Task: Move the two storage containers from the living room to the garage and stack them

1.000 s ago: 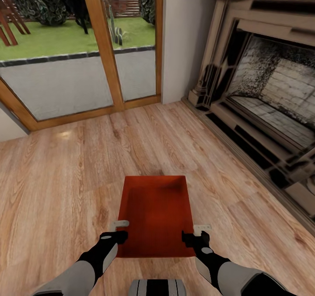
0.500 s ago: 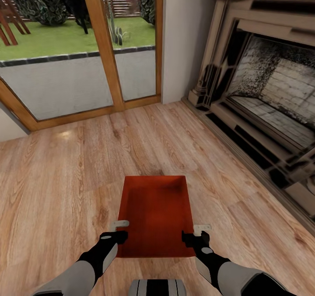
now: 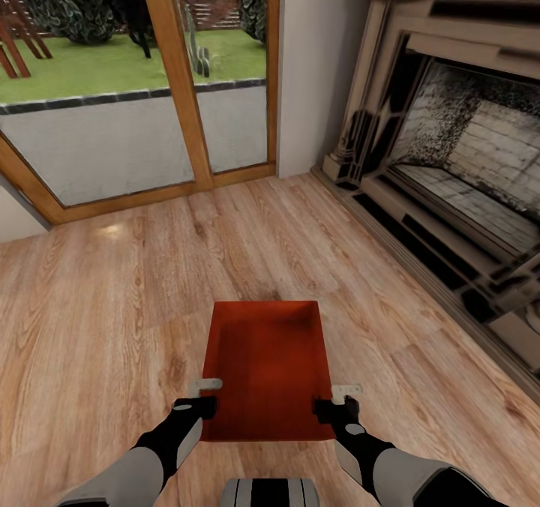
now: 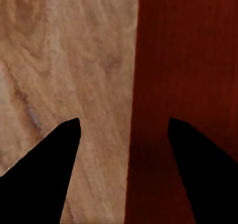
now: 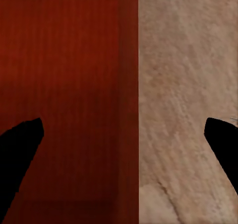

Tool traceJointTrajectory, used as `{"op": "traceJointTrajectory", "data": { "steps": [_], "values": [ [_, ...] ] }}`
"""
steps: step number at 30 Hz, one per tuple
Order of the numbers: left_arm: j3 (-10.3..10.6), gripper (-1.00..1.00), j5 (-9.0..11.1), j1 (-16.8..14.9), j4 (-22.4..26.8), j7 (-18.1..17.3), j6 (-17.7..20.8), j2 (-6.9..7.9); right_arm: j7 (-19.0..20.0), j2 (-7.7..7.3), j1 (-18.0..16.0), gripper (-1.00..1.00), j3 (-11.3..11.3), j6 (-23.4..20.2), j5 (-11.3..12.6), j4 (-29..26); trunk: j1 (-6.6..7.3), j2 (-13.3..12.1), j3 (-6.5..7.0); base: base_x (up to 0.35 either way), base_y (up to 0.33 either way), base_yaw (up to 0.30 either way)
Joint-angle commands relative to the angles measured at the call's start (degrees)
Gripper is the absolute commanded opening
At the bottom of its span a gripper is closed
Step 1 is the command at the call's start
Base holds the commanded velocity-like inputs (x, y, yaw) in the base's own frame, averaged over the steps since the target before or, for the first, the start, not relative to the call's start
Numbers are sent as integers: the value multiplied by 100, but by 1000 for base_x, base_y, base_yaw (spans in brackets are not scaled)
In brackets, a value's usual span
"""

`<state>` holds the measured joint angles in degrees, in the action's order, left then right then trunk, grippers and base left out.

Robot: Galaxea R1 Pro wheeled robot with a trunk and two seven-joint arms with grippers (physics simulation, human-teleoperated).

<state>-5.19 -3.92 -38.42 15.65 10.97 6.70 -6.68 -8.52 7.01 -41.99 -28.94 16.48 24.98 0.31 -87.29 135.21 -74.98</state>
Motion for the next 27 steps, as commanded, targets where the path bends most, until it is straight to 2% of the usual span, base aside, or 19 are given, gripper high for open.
{"op": "traceJointTrajectory", "data": {
  "steps": [1, 22, 27],
  "values": [
    [-44, -100, -40, 1, 3, 1, 33, -7, -18, 2, -2, -100, -49, 13, 42, 4, 1, 1, -4, 0, 0, 0],
    [-42, -100, -40, -5, 26, 9, 32, -9, -18, 2, -2, -100, -43, 13, 42, 4, 1, 1, -4, 0, 0, 0],
    [-43, -100, -38, -1, 18, 8, 33, -9, -18, 2, -2, -100, -42, 13, 42, 4, 111, -199, 86, 0, 0, 0]
  ]
}}
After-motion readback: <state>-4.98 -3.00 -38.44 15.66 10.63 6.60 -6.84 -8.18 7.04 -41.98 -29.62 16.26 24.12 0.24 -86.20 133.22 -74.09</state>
